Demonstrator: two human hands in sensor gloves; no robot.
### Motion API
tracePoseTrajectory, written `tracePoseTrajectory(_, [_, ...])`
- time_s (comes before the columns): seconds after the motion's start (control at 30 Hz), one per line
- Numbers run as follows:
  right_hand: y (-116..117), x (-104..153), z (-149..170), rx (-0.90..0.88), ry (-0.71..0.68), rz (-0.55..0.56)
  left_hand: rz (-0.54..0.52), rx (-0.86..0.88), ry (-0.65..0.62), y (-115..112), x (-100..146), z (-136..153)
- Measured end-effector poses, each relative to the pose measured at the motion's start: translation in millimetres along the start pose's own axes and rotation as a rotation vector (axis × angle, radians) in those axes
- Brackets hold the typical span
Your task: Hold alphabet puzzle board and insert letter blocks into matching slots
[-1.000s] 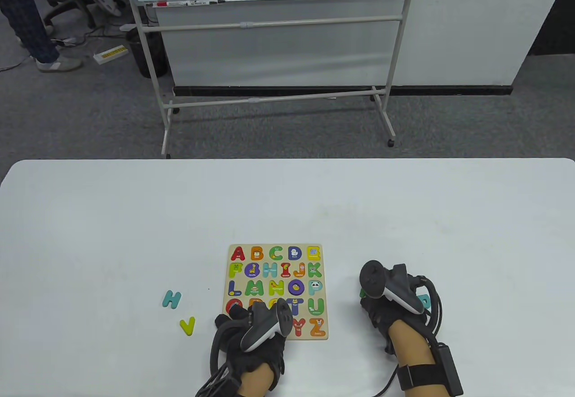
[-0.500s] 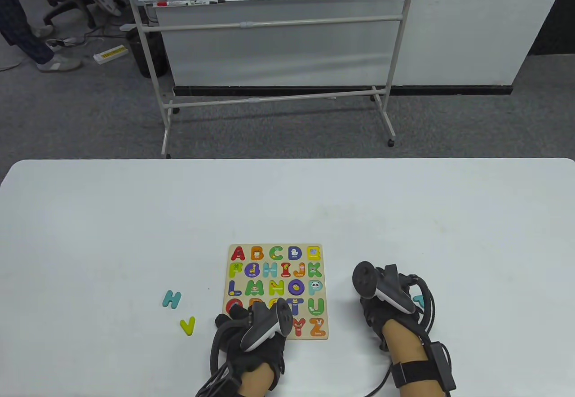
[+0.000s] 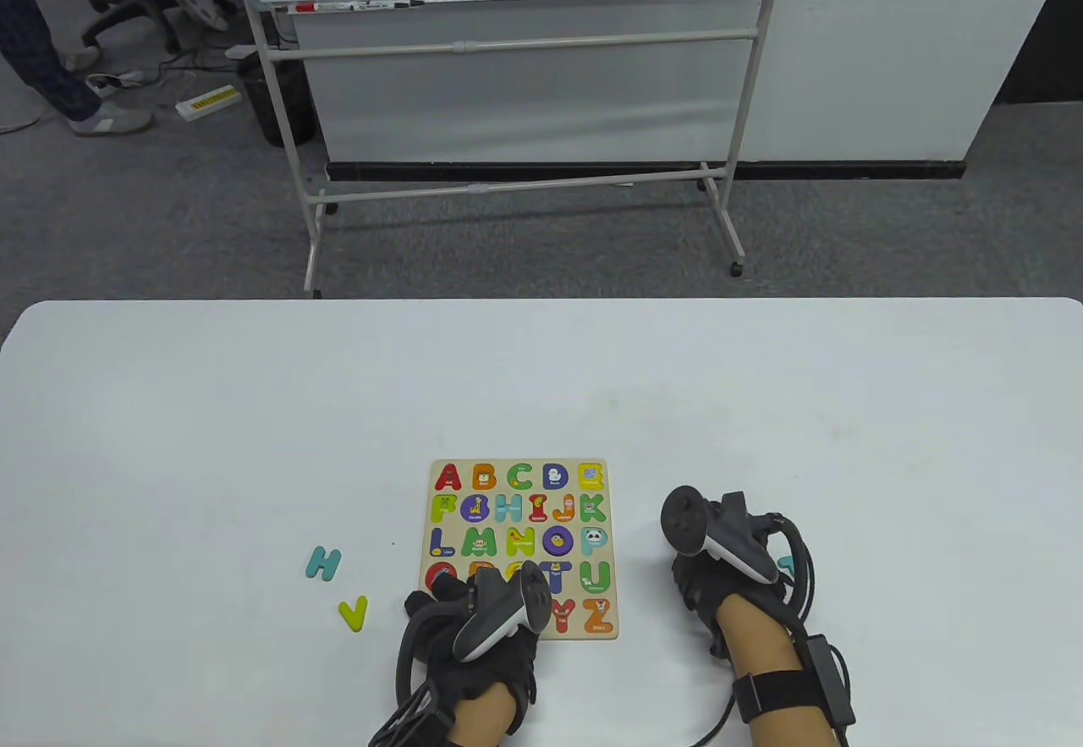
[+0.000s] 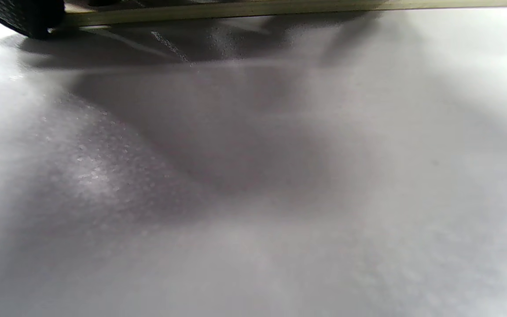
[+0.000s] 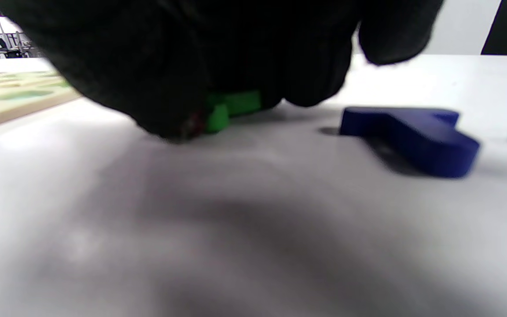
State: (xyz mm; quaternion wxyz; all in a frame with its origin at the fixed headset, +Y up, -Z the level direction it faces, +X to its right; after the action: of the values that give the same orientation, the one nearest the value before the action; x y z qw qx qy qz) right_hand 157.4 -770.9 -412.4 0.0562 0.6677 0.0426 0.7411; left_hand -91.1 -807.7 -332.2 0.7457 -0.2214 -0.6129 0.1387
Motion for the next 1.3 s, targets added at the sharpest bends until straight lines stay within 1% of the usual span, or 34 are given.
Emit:
tracePoseTrajectory(0.2, [-10.2, 1.4, -11.0, -0.065, -0.052, 0.061, -0.001, -0.002, 0.001, 0.1, 0.0, -0.2])
tracePoseTrajectory(0.4, [-18.7, -4.7, -40.0, -0.1, -0.133, 0.098, -0.006, -0.008, 0.004, 0.4, 0.3, 0.0])
tracePoseTrajectory(0.63, [-16.9, -15.7, -75.3, -0.111, -0.227, 0.119, -0.008, -0.012, 0.008, 0.5, 0.7, -0.1])
tracePoseTrajectory(0.8, [-13.6, -27.6, -93.1, -0.1, -0.237, 0.095, -0.007, -0.009, 0.007, 0.4, 0.7, 0.0])
tracePoseTrajectory(0.97, [-5.2, -38.6, -98.4, -0.104, -0.224, 0.056, -0.01, -0.011, 0.006, 0.5, 0.8, 0.1])
tracePoseTrajectory(1.3, [-5.5, -41.3, -95.2, -0.14, -0.223, 0.058, -0.005, -0.009, 0.004, 0.3, 0.8, -0.1])
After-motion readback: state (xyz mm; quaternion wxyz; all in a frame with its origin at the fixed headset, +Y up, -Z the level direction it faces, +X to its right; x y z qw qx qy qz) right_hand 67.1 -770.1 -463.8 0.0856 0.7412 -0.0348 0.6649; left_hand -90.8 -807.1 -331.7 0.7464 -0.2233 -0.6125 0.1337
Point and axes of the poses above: the tracker on the back of each hand, its own z axis roughly to the little-finger side, its own x axis roughly from the fingertips to the wrist, y = z × x, the point moved 3 cm from there along -x, roughly from the wrist to the fingertips, and after that the axes turned 10 degrees about y, right-handed, at the moved point
